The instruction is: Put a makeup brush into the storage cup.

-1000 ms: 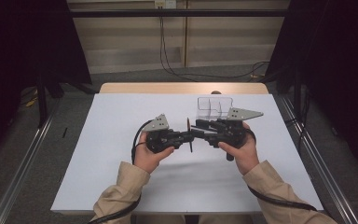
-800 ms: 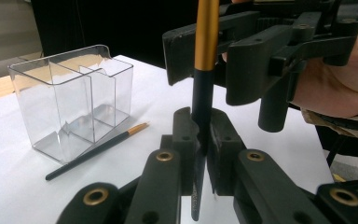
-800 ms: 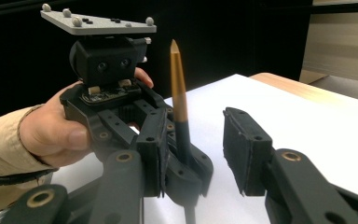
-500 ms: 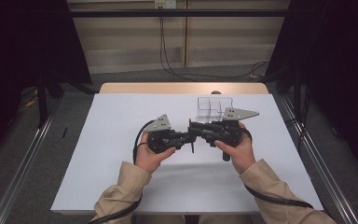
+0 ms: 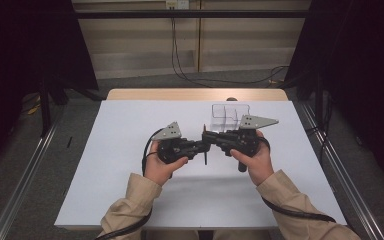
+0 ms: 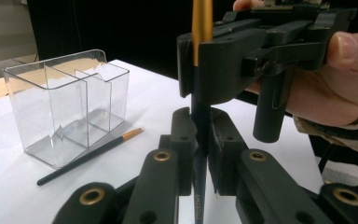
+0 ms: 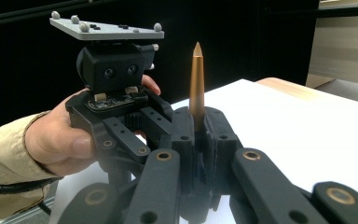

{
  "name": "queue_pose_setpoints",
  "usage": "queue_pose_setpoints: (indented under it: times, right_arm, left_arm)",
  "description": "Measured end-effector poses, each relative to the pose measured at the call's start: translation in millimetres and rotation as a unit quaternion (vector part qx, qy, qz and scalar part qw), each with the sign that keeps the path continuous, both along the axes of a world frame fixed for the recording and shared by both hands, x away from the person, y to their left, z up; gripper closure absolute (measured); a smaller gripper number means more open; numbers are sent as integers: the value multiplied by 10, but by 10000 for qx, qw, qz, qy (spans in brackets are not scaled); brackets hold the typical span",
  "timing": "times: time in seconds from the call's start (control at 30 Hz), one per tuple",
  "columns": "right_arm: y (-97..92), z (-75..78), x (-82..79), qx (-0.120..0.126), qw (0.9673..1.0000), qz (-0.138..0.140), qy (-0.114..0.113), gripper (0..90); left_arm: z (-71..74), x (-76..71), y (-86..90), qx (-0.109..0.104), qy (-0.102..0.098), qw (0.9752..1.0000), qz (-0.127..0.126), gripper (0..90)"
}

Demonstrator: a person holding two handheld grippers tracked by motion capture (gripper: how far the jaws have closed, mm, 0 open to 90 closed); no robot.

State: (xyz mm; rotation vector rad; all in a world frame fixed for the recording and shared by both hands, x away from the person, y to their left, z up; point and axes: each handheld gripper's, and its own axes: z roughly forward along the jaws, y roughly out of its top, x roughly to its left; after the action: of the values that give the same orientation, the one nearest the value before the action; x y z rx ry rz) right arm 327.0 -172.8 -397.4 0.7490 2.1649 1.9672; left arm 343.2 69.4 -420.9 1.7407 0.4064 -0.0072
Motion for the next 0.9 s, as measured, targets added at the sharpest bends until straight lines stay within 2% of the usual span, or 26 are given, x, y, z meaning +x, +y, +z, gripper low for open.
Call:
queue_pose_setpoints:
  times: [0.1,0.23,0.5,0.7,0.9]
  right_arm:
    - [-12,15,0,11,10000,-26,-47,843]
    - [-29,22,5,23,10000,-47,-77,843]
    - [-66,32,5,-28,9999,-87,-132,843]
    - [-96,33,11,-49,9998,-136,-141,843]
    - [-110,29,17,-71,9997,-161,-169,843]
  left_arm:
    - [14,-2,20,-127,36,9999,-52,757]
    - [43,-7,37,-163,19,9999,-3,646]
    - [87,-22,65,-49,37,9999,91,430]
    - [140,-21,114,-166,-9,9998,88,256]
    - [161,-29,193,-136,18,9998,169,118]
